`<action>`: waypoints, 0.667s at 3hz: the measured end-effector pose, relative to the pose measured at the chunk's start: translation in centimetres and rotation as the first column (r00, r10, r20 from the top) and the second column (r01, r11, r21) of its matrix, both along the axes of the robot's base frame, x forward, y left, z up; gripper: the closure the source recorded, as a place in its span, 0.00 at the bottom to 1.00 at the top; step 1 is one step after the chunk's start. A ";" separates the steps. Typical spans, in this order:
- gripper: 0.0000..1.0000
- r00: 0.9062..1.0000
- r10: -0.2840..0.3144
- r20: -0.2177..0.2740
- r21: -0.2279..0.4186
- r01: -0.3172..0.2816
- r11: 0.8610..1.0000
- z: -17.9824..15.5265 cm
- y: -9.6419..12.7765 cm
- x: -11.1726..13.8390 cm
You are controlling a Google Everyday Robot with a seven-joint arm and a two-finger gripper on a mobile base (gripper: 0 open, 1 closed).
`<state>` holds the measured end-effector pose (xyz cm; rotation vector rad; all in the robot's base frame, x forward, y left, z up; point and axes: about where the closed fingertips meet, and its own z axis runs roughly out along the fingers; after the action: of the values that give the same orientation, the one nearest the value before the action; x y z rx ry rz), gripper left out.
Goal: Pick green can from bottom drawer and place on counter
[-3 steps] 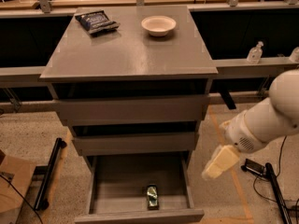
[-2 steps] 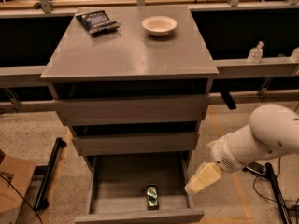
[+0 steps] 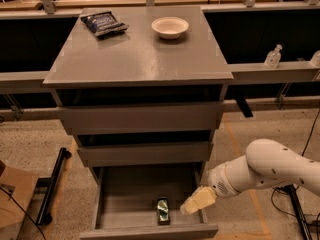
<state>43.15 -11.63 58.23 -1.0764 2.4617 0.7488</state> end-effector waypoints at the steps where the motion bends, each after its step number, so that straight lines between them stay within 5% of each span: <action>1: 0.00 0.999 -0.037 -0.001 0.067 0.037 0.997 -1.2 0.6 0.7; 2: 0.00 0.994 -0.111 -0.011 0.203 0.111 0.973 -6.1 3.0 5.8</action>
Offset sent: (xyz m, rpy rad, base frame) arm 0.1003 0.0505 -0.1023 0.3577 0.0136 -0.1706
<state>48.91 -8.59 52.12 -0.8570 2.3604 0.9404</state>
